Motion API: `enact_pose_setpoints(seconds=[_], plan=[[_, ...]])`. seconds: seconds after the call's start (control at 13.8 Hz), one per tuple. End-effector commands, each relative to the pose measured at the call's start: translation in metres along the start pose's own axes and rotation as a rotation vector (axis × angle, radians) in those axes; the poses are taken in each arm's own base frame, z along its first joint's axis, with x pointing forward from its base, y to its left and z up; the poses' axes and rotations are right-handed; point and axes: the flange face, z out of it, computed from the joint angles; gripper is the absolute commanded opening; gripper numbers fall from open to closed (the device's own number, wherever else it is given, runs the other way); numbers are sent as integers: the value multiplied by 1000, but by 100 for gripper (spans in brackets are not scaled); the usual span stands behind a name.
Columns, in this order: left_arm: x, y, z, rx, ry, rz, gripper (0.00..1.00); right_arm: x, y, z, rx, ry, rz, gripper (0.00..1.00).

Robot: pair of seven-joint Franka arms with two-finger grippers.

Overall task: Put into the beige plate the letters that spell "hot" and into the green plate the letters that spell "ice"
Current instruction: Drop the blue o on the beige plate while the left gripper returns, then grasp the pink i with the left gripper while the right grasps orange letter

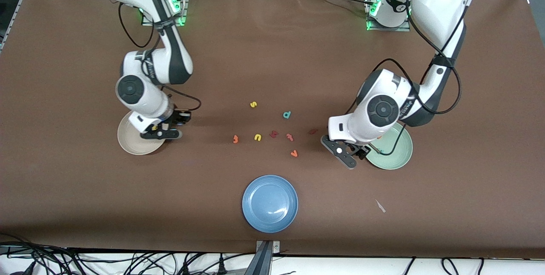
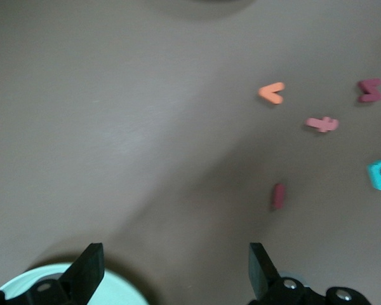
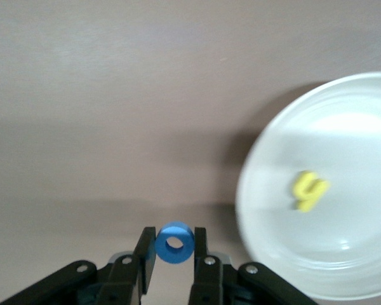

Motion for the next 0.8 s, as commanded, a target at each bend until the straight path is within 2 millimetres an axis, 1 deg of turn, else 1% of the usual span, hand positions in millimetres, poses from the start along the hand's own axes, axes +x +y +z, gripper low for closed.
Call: enact_pose_setpoints(seconds=[0.0, 0.14, 0.22, 0.29, 0.36, 0.43, 0.51, 0.58, 0.65, 0.72], plan=[[10, 31, 22, -30, -36, 71, 100, 0, 35, 1, -8, -12, -86, 16], [14, 46, 51, -42, -57, 127, 100, 8, 86, 4, -8, -6, -131, 18], [17, 55, 57, -44, -54, 180, 100, 9, 104, 9, -7, -9, -160, 23], [15, 60, 66, -50, -64, 208, 100, 11, 115, 8, -5, -5, -183, 52], [15, 62, 74, -51, -60, 220, 100, 14, 115, 8, -1, -3, -169, 97], [16, 72, 83, -52, -55, 234, 100, 16, 102, 6, 23, 2, -158, 100], [17, 86, 91, -52, -47, 244, 100, 15, 86, 7, 53, 4, -109, 100], [15, 88, 101, -51, -33, 241, 99, 17, 66, 5, 63, 8, -65, 100], [13, 89, 109, -48, -20, 238, 94, 19, 45, 3, 68, 12, -35, 100], [12, 88, 112, -44, -15, 238, 86, 20, 29, 0, 70, 18, 1, 100]])
